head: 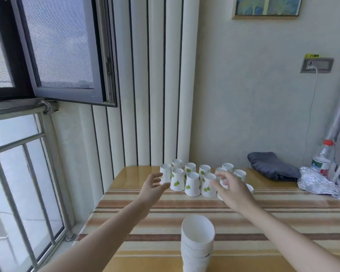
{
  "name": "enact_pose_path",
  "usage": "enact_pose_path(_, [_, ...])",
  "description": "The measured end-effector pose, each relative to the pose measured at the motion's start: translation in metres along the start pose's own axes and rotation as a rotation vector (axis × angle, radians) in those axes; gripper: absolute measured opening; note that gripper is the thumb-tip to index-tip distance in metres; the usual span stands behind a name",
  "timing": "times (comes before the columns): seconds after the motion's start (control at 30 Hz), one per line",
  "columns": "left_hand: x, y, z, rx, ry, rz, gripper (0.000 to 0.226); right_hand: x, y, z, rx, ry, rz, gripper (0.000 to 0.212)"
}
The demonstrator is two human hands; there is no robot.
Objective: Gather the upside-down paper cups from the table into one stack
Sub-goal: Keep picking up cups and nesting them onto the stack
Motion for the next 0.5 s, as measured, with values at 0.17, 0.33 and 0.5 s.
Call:
enact_pose_path(0.17, [0.002, 0.084, 0.007, -0.054, 0.402, -0.013, 0.074, -0.061, 0.07, -0.011, 0.18, -0.497, 0.131, 0.064])
enact_pose_path(0.33, [0.007, 0.156, 0.02, -0.004, 0.764, 0.009, 0.082, -0.101, 0.115, -0.004, 0.373, -0.76, 0.23, 0.081])
enact_pose_path(0.5, [0.026, 0.202, 0.038, 0.093, 0.915, 0.021, 0.094, -0.126, 0.132, 0.01, 0.416, -0.929, 0.19, 0.068])
Point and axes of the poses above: each hand's wrist, its own y-axis towards the middle knuckle, its own z-axis out of the palm, x = y × z, the point moved 6 cm from there along y, towards the middle knuckle, and after that the axes turned 11 degrees about y, right-handed, at the moved point
